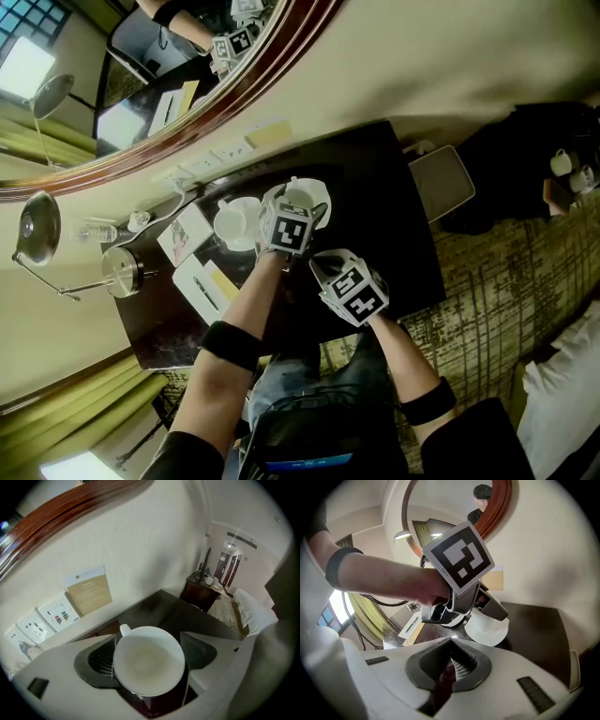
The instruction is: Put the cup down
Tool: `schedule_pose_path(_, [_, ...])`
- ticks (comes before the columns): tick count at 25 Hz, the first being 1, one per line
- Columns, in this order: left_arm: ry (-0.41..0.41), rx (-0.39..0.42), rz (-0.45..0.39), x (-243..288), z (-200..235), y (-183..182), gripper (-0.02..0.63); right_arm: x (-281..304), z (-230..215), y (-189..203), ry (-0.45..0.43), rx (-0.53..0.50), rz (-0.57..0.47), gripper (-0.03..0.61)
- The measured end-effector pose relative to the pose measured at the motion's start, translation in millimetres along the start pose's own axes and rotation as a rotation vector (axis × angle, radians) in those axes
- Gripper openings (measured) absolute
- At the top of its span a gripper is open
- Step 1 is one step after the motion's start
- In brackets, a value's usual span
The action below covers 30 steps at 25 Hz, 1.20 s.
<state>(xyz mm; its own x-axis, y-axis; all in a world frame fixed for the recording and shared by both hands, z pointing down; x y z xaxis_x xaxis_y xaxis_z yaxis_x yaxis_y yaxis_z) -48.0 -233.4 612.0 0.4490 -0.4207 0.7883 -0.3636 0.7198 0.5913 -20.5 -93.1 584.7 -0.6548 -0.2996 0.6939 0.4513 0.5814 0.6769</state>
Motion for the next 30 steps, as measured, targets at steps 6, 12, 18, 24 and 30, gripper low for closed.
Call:
schedule_pose_path(6, [0.010, -0.008, -0.023, 1.4, 0.3, 1.8, 0.425, -5.2, -1.6, 3.1, 0.013, 0.008, 0.003, 0.000])
schedule_pose_path(12, [-0.009, -0.019, -0.049, 1.9, 0.7, 1.0, 0.431, -14.3, -5.8, 8.4, 0.018, 0.019, 0.009, 0.000])
schedule_pose_path(18, [-0.054, 0.001, -0.091, -7.3, -1.3, -9.4, 0.465, -18.8, -8.4, 5.2, 0.016, 0.013, 0.006, 0.000])
schedule_pose_path(24, [-0.081, 0.006, -0.136, -43.0, -13.0, -22.3, 0.463, -34.3, -5.8, -1.0, 0.009, -0.004, -0.001, 0.000])
schedule_pose_path(30, [-0.089, 0.017, -0.191, -97.7, -45.3, -20.4, 0.387, -67.7, -0.9, -10.3, 0.009, -0.034, -0.017, 0.000])
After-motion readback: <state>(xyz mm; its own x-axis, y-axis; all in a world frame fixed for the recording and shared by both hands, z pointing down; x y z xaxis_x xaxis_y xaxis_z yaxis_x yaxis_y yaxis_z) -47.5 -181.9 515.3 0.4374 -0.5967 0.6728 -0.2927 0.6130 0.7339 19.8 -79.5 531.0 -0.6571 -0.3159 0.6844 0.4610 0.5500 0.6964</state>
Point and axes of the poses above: the fingertips, and each gripper's own axes: x forward along the fingers, z to its left, y out of its underside, the point moved 5 cm from there along -x, backward along the fingers, and after that the axes turned 6 degrees about -x, right-handed, at the moved point
